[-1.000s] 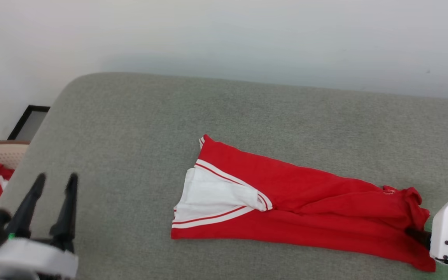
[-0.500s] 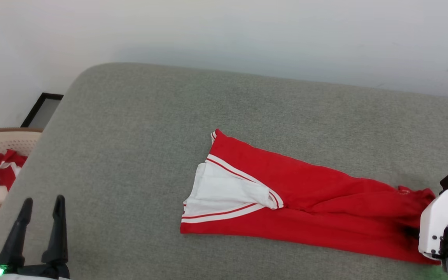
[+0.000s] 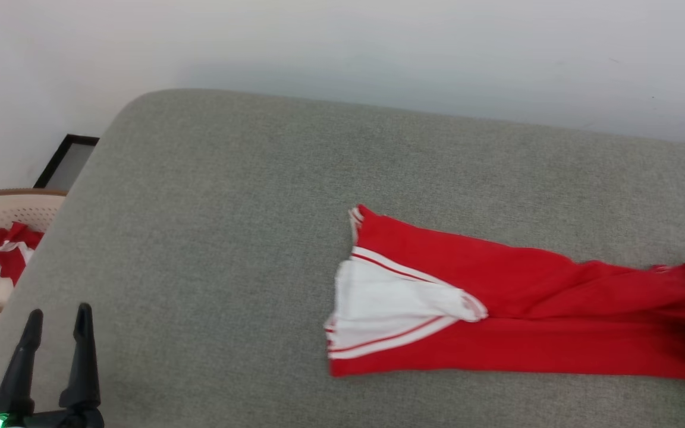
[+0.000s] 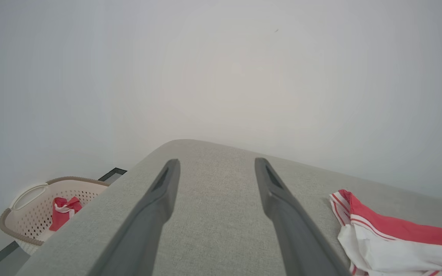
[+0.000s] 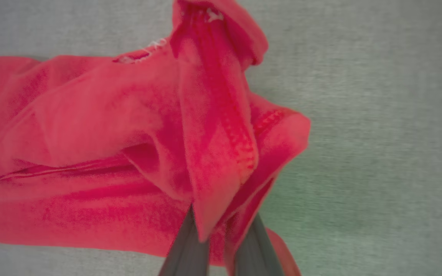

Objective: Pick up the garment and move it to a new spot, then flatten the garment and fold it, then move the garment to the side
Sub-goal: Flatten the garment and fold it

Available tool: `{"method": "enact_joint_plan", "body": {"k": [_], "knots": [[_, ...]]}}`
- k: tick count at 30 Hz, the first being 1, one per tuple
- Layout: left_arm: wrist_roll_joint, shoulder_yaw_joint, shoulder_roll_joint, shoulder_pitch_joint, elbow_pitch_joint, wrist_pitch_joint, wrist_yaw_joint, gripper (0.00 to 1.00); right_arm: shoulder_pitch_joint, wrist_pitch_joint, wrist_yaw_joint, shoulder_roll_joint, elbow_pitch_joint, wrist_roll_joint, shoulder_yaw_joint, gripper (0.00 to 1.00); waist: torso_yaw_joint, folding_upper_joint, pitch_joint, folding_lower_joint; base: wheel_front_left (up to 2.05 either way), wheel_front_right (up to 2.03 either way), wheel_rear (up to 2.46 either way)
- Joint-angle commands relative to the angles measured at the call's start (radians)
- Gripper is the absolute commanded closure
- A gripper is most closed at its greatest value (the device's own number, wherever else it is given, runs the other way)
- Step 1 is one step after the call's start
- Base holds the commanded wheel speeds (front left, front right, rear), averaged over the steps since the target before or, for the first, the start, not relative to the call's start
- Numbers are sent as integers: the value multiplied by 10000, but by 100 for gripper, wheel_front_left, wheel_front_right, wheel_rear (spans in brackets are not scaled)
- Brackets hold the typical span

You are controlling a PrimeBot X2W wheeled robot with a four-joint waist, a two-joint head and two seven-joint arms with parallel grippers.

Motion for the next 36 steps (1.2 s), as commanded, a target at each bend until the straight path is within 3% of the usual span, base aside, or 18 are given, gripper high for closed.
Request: {"method": "enact_joint_plan", "body": {"k": [1, 6, 11, 16, 21, 28, 36], "knots": [[65, 3, -19, 8, -30, 5, -33, 0, -101, -114, -20, -302, 173, -75, -168, 100, -60, 0, 19, 0, 0, 0, 0], [-5, -120, 19, 31, -64, 5, -39, 0, -419, -479, -20, -816, 848, -512, -609, 100, -226, 0, -12, 0, 0, 0, 0], [-21, -198, 2, 162, -65, 5, -41, 0, -749, -460, -20, -747, 978, -750, -556, 100, -422, 0, -149, 0, 0, 0, 0], [-102, -192, -36, 291, -57, 5, -42, 0, -620, -146, -19, -586, -14, -427, 183, 100, -560, 0, -333, 0, 0, 0, 0], [-144, -117, -106, 499, -67, 5, -42, 0, -228, 308, -19, -396, -2002, 346, 1169, 100, -666, 0, -541, 0, 0, 0, 0], [-174, -333, -121, 482, 20, 5, -43, 0, -88, 650, -19, 527, -3809, 878, 2521, 100, -426, 0, -655, 0, 0, 0, 0], [-276, -879, -49, 17, 216, 5, -43, 0, -609, 249, -19, 1854, -3216, 847, 3949, 100, 266, 0, -543, 0, 0, 0, 0]]}}
